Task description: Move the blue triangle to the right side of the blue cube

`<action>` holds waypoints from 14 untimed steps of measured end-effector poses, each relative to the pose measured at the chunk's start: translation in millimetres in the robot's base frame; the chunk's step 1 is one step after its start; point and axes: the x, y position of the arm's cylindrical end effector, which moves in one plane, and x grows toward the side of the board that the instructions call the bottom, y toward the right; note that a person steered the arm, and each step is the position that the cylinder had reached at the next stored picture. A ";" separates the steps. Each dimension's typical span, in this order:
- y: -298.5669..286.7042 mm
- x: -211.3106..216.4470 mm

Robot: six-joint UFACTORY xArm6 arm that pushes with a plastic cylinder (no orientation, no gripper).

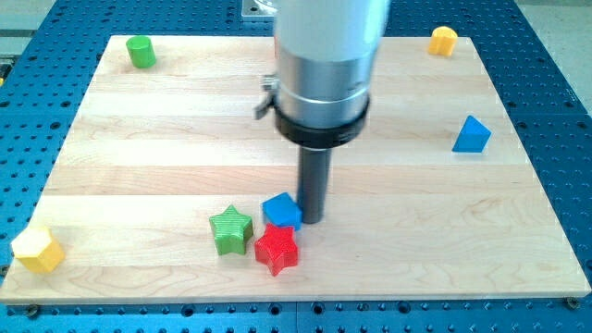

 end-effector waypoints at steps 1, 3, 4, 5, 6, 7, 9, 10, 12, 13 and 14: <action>46.5 0.0; 232.7 -11.9; 287.5 -31.2; 285.8 -58.5; 271.7 -76.4; 301.5 -101.5; 160.1 -97.5; 160.9 -119.2; 89.1 -123.3; 35.8 -81.9; 38.2 -80.5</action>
